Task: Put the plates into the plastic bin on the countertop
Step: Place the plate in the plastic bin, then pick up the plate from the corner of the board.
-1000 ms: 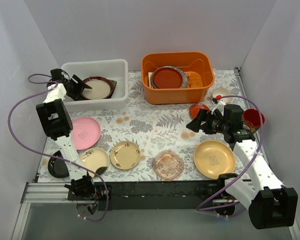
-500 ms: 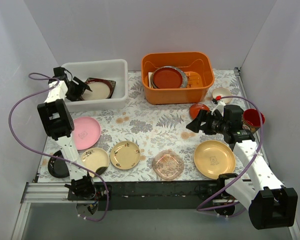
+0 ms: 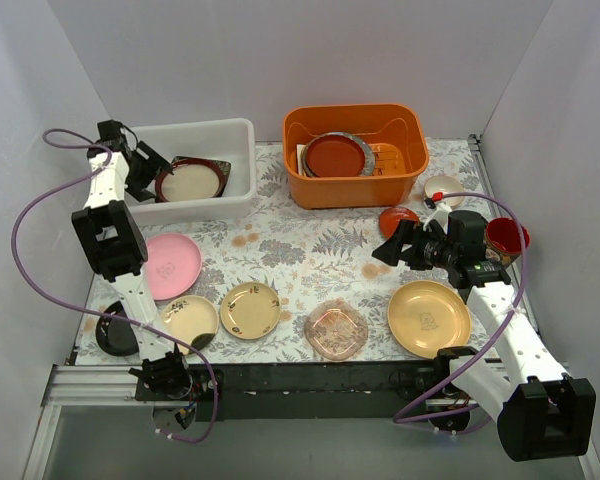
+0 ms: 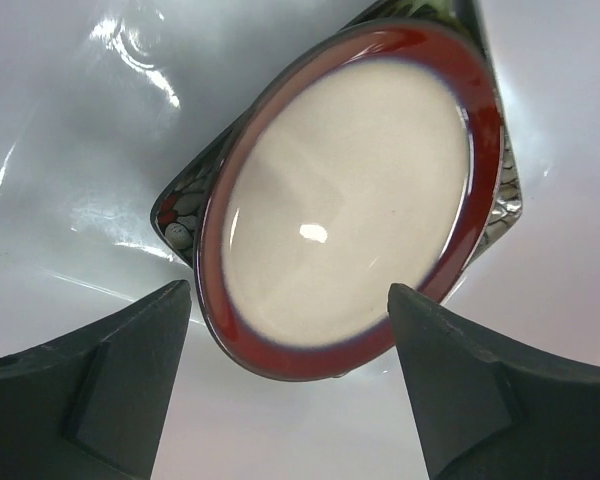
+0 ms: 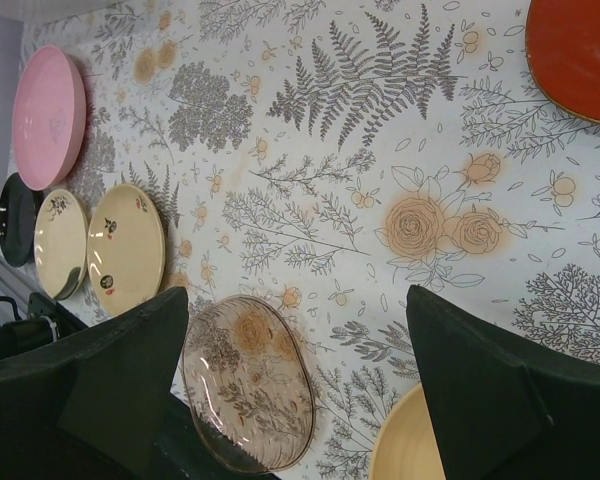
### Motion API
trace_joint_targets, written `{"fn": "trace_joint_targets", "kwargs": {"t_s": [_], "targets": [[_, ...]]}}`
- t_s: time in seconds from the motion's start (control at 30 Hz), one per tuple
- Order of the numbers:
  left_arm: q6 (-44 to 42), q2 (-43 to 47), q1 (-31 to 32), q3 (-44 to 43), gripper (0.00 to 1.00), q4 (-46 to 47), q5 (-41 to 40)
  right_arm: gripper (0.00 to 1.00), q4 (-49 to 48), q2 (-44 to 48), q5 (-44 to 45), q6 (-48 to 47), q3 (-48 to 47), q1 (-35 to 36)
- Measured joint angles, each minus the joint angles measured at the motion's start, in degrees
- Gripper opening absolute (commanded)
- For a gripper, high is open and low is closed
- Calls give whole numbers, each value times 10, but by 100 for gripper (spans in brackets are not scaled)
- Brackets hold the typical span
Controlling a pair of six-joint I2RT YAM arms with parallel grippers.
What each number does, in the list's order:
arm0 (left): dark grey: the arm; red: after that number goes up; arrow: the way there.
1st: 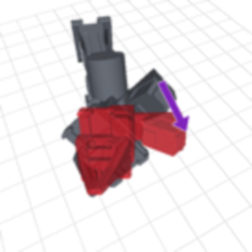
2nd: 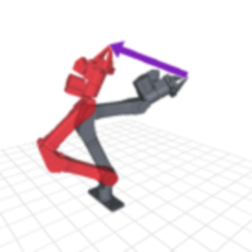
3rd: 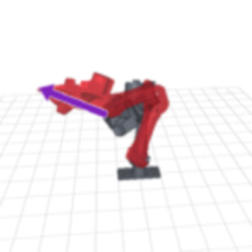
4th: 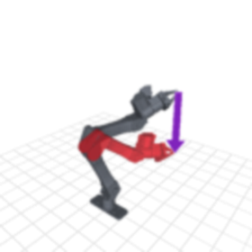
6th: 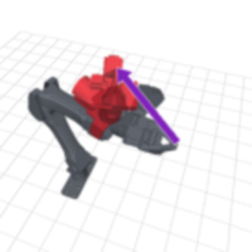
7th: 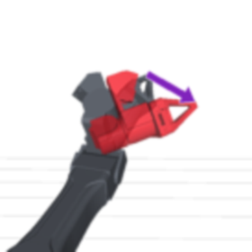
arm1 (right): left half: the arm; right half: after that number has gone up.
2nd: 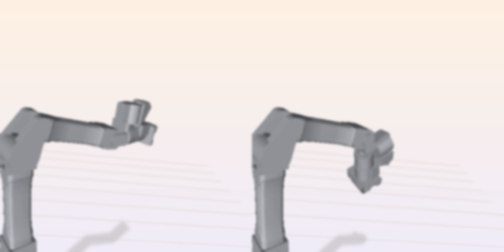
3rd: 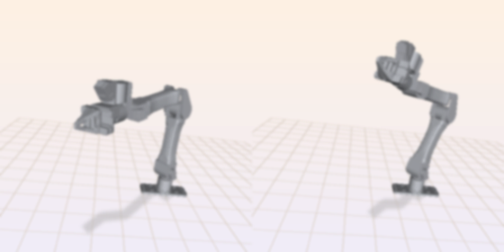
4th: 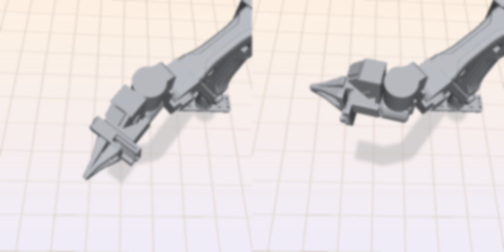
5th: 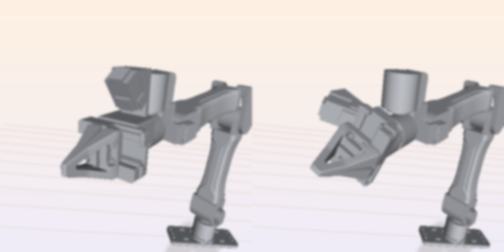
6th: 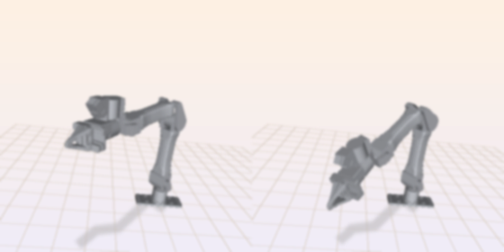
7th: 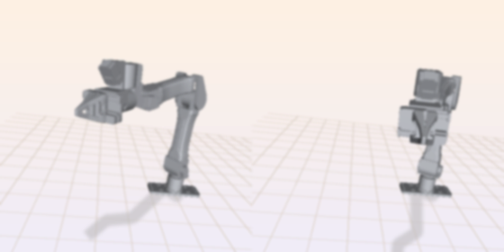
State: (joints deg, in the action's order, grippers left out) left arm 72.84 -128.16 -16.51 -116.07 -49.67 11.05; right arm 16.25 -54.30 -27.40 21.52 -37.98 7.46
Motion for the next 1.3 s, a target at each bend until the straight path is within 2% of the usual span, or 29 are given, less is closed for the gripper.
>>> {"fn": "trace_joint_targets", "kwargs": {"t_s": [0.37, 0.57, 0.67, 0.9, 1.07, 1.3], "targets": [[-11, 64, 7, -9, 80, -7, 4, 98, 2, 0, 0, 3, 0, 0], [-17, 140, 25, -5, 95, 12, 49, 98, 6, 3, 0, 3, -5, 0], [-17, 197, 38, 16, 98, 40, 80, 98, 8, 3, 0, 3, -12, 0], [-7, 325, 78, 133, 98, 124, 157, 98, 21, 7, 1, 2, -24, 0], [7, 368, 144, 208, 98, 170, 190, 98, 35, 14, 3, 1, -28, 0], [20, 373, 276, 273, 98, 200, 208, 98, 48, 14, 3, 1, -34, 0]]}}
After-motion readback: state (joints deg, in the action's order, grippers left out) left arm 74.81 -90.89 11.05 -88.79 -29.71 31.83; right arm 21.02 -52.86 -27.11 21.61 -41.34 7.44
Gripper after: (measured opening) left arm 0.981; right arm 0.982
